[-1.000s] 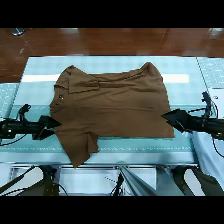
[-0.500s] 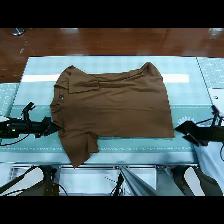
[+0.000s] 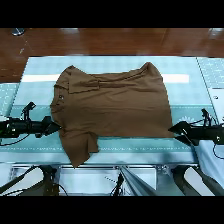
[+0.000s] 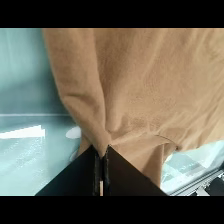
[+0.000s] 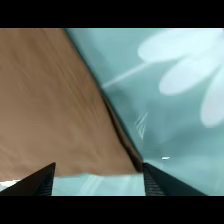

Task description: Fold the shirts.

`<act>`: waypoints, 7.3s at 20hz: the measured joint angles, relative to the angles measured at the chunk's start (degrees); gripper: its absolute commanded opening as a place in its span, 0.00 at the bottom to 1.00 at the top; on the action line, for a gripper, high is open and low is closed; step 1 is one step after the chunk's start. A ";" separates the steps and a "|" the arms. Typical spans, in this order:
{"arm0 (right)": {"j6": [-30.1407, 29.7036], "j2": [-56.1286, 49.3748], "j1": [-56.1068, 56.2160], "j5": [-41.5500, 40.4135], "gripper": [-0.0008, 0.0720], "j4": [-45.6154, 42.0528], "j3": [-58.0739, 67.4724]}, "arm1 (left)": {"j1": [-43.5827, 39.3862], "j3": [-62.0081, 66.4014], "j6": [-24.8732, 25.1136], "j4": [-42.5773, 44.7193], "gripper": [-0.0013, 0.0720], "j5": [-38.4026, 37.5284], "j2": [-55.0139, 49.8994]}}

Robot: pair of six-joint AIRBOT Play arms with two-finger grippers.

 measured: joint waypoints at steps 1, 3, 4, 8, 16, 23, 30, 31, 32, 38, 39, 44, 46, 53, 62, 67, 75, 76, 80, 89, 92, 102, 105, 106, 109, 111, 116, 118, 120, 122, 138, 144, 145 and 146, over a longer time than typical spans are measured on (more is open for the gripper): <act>-0.61 -1.81 1.16 -0.48 0.86 1.11 0.72 | 0.00 0.00 -0.04 -0.02 0.06 -0.04 0.00; -1.22 -5.35 4.09 -1.49 0.68 2.62 2.58 | 0.00 0.00 -0.44 -0.22 0.06 -0.11 0.00; -1.55 -7.17 5.86 -2.58 0.31 2.62 3.78 | 0.00 0.00 -0.46 -0.50 0.06 -0.35 0.00; -2.62 -11.67 12.79 -2.82 0.04 2.97 10.62 | 0.00 1.33 -0.68 -2.47 0.06 -2.36 0.11; 0.55 -11.87 21.29 5.40 0.04 1.62 59.28 | 0.00 31.82 -0.35 -25.55 0.05 -8.46 8.11; 3.98 3.87 22.47 6.14 0.04 -6.40 85.88 | 0.07 65.66 -7.13 -10.58 0.05 -2.38 25.00; 9.11 19.43 22.58 12.63 0.04 -18.27 89.24 | -6.80 73.50 -16.72 17.59 0.06 -0.72 39.19; 9.66 20.28 22.58 14.84 0.04 -19.12 89.29 | -8.70 73.53 -17.84 20.79 0.06 -1.99 40.00; 10.16 20.94 22.58 17.20 0.04 -20.00 89.09 | -10.40 73.13 -18.88 23.80 0.06 -2.34 40.59; 12.11 22.34 22.58 21.33 0.04 -21.59 78.07 | -14.67 61.66 -21.42 30.12 0.06 -3.34 40.68; 12.24 22.25 22.58 20.13 0.04 -21.09 74.51 | -14.86 58.27 -21.57 30.10 0.06 -3.23 39.82; 10.23 14.82 22.58 8.81 0.04 -17.49 57.68 | -15.32 45.09 -21.81 27.10 0.06 3.10 29.51; 8.61 8.07 22.58 3.15 0.04 -14.86 54.80 | -15.76 43.28 -21.75 24.41 0.06 7.04 22.47; 3.43 -23.06 22.58 -12.83 0.04 -1.46 59.28 | -20.96 44.96 -20.96 17.33 0.06 23.80 -5.44; 3.58 -45.22 21.05 -5.66 0.04 3.91 75.91 | -21.16 48.11 -17.62 8.57 0.06 20.50 -20.94; 0.98 -46.93 19.19 6.29 0.04 -0.72 75.21 | -17.94 46.84 -15.69 13.29 0.06 7.30 -23.12; 1.92 -47.32 18.95 8.11 0.86 -2.56 68.24 | -20.20 43.47 -15.32 16.02 0.98 -0.57 -23.96; 1.51 -46.31 18.49 9.35 0.86 -2.58 68.08 | -19.67 43.78 -15.32 17.57 0.98 -2.73 -23.52; 1.40 -38.27 13.92 11.52 0.86 -7.17 63.04 | -12.76 39.17 -15.96 24.17 0.98 -12.35 -17.84; -4.70 -10.29 7.19 -3.45 0.86 5.11 22.93 | 6.05 2.38 -12.41 11.28 0.97 -4.04 5.05; -6.62 -6.16 6.91 -5.25 0.86 8.63 16.50 | 5.51 -3.98 -9.86 5.49 0.97 -1.66 7.23; -5.84 -3.61 -0.22 -5.95 0.86 8.90 14.08 | -7.93 -9.94 -2.32 -6.27 0.80 8.48 7.69; -1.77 -3.56 -6.10 -2.12 0.86 0.22 13.27 | -9.18 -10.23 -0.15 -3.69 0.06 11.45 7.41; -0.63 -3.54 -6.97 -0.50 0.86 -2.19 12.35 | -9.46 -10.23 0.39 -4.13 0.06 11.08 7.39; 1.81 -3.56 -6.08 1.33 0.86 -4.83 8.68 | -9.77 -10.23 1.31 -4.55 0.06 9.92 7.41; 2.45 -3.80 -3.39 1.62 0.86 -4.83 6.97 | -9.88 -10.21 1.55 -4.92 0.06 9.38 7.39; 2.95 -6.29 3.02 -2.99 0.86 0.96 5.53 | -9.99 -10.21 1.73 -5.55 0.06 8.66 7.39; 1.70 -8.31 5.46 -5.57 0.86 5.57 5.75 | -9.99 -10.21 1.73 -5.62 0.06 8.59 7.41; 0.90 -10.51 7.93 -8.39 0.78 8.92 6.86 | -9.99 -10.19 1.75 -5.73 0.06 8.50 7.41; 0.35 -13.18 10.36 -11.13 0.04 9.57 8.72 | -9.99 -9.81 1.75 -5.75 0.06 8.41 7.41; -1.51 -32.41 14.29 -8.83 0.04 17.16 46.97 | -14.99 40.17 -9.70 -5.86 0.06 4.39 -20.22; -1.44 -43.67 14.40 -8.57 0.04 21.55 56.98 | -16.85 63.54 -17.25 -5.73 0.06 0.70 -38.38; -1.44 -44.96 14.58 -8.20 0.04 22.01 58.03 | -16.92 65.81 -17.79 -5.79 0.06 -0.15 -40.13; -1.46 -46.01 14.80 -8.00 0.04 22.03 58.69 | -16.92 67.41 -18.21 -5.84 0.06 -0.48 -41.59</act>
